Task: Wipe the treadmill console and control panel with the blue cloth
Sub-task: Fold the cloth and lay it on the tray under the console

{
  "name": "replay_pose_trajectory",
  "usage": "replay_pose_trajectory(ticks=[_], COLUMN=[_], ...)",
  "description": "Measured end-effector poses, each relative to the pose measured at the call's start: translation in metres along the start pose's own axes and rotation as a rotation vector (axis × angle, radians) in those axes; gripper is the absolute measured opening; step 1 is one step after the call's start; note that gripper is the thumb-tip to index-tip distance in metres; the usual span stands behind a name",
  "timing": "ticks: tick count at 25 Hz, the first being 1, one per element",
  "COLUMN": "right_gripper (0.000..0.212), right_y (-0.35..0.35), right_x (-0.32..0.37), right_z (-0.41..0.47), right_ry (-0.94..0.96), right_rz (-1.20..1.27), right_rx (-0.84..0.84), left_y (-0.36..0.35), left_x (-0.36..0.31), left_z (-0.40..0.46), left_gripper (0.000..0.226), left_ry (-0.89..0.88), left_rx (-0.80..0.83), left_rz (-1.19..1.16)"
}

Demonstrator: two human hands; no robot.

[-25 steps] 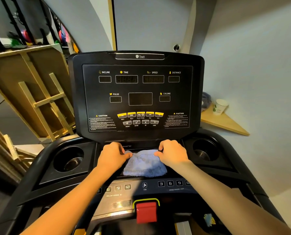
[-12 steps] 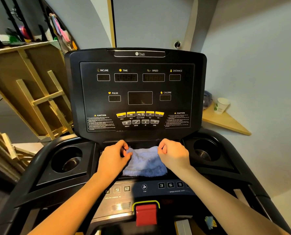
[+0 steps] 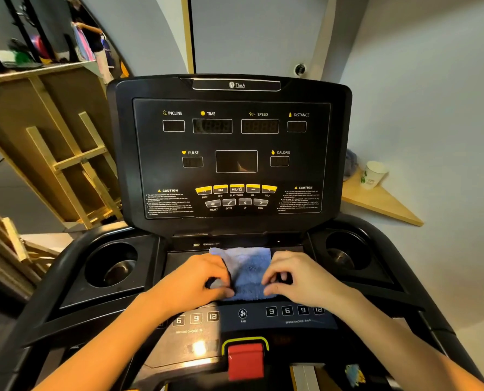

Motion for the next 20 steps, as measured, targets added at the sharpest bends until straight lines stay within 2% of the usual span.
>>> replay_pose_trajectory(ticks=[4,8,14,17,20], right_gripper=[0.007,0.003,0.006,0.013,0.026], right_y=[-0.003,-0.003,-0.005,-0.004,-0.020], right_x=[-0.003,-0.004,-0.006,0.003,0.008], right_z=[0.005,0.012,0.011,0.023,0.031], right_ry=[-0.034,-0.032,-0.058,0.091,0.205], right_rz=[0.000,-0.068,-0.118,-0.190,-0.239], right_rx=[-0.014,-0.038,0.119,-0.014,-0.033], left_y=[-0.002,-0.003,-0.001,-0.001,-0.006], left_x=[0.004,0.007,0.007,0.004,0.001], left_z=[-0.001,-0.001,0.000,0.007,0.005], left_gripper=[0.019,0.031,0.034,0.039,0.046], left_ry=[0.007,0.003,-0.036,-0.095,-0.173], left_rx=[-0.007,-0.014,-0.050,-0.065,-0.090], left_rz=[0.036,0.157,0.331,0.339,0.476])
Point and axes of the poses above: each hand's wrist, its own z-axis towards the middle knuckle, its own y-axis out of the back of the hand, x = y × z, the point moved 6 cm from there along z, towards the middle knuckle, and after that the axes turned 13 degrees about -x, right-handed, at the moved point
